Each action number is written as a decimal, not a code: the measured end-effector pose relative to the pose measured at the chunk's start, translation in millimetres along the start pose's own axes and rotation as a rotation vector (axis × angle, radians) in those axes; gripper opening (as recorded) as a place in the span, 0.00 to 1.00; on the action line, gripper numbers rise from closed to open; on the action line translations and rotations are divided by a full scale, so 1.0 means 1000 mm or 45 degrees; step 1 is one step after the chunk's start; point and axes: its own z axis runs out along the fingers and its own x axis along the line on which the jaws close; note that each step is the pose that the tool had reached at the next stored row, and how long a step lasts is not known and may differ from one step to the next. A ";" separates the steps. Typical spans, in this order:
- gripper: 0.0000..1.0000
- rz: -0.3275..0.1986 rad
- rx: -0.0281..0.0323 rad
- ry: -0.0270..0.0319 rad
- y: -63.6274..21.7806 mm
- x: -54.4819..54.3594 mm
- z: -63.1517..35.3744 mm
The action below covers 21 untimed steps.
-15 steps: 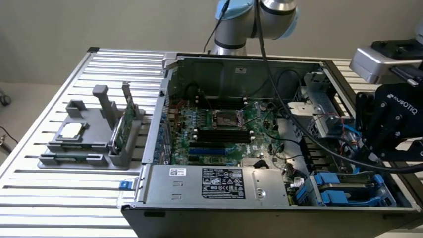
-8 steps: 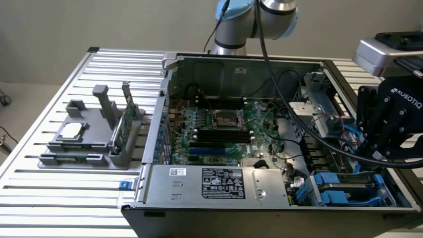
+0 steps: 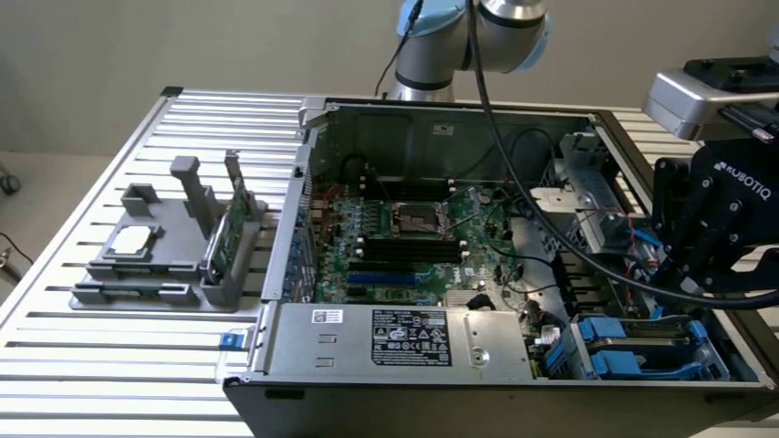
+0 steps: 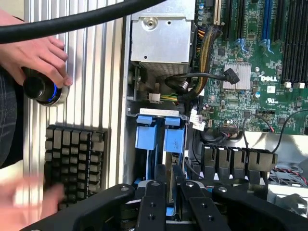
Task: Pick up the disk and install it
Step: 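Insert the disk into the insertion slot, then insert the first disk wire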
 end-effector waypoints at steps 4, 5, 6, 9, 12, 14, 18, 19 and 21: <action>0.20 0.000 0.0001 -0.0001 0.0000 0.000 0.0000; 0.20 0.000 0.0000 -0.0001 0.0000 0.000 0.0000; 0.20 0.000 0.0001 -0.0002 0.0000 0.000 0.0000; 0.20 0.000 0.0000 0.0000 0.0000 0.000 0.0000; 0.20 0.000 0.0000 -0.0001 0.0000 0.000 0.0000; 0.20 0.005 -0.0006 -0.0002 0.0000 0.000 0.0000; 0.20 0.055 -0.0073 -0.0037 0.0000 0.000 -0.0002; 0.20 0.070 -0.0094 -0.0044 0.0000 0.000 -0.0004; 0.20 0.100 -0.0135 -0.0054 0.0000 0.000 -0.0008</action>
